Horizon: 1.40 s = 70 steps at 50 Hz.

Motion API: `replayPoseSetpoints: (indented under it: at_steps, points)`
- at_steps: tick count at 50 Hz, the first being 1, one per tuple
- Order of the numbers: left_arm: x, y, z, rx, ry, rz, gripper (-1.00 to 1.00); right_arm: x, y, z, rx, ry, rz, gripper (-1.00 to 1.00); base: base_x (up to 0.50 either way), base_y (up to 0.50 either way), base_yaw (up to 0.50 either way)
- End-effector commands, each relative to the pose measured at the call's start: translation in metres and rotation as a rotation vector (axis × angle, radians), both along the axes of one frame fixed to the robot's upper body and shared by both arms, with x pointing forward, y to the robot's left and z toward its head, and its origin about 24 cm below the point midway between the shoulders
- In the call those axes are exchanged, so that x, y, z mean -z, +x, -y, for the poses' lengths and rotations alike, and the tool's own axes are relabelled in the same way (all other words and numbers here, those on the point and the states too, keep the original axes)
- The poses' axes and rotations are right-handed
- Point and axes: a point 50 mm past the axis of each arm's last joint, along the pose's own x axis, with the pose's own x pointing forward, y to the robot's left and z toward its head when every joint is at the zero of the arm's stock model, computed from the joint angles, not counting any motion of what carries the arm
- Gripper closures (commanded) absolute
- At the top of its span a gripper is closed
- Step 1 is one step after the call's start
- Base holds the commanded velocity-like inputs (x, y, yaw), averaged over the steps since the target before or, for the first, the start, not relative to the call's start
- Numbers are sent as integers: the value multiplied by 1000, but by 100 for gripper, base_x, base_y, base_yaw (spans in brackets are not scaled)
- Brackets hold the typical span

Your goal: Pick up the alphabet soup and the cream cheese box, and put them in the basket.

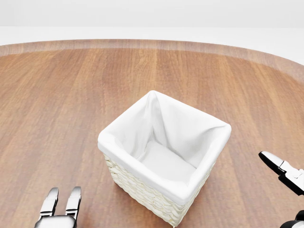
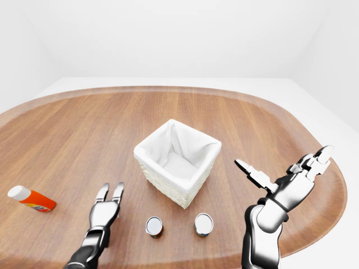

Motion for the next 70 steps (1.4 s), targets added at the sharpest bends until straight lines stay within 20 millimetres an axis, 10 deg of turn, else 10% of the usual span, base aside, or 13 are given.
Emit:
replayPoseSetpoints:
  at_steps: [1,18,19,20,21,70]
  points:
    - [33,-34,-5,-33,9,-216,-100,-1,0,0,-1,-1,0,-100,0,0,0]
    - [44,-40,-3,-32,13,-332,-96,0,0,0,-1,-1,0,-100,0,0,0]
    - [45,-41,-2,-31,16,-334,15,0,0,0,-1,-1,0,-100,0,0,0]
    - [45,-41,-2,-30,16,-334,15,0,0,0,-1,-1,0,-100,0,0,0]
    - [44,-40,-3,-30,17,-332,100,0,0,0,-1,-1,0,-100,0,0,0]
    - [3,-39,-9,-31,-7,-9,100,1,1,0,-2,-4,-3,-100,0,0,0]
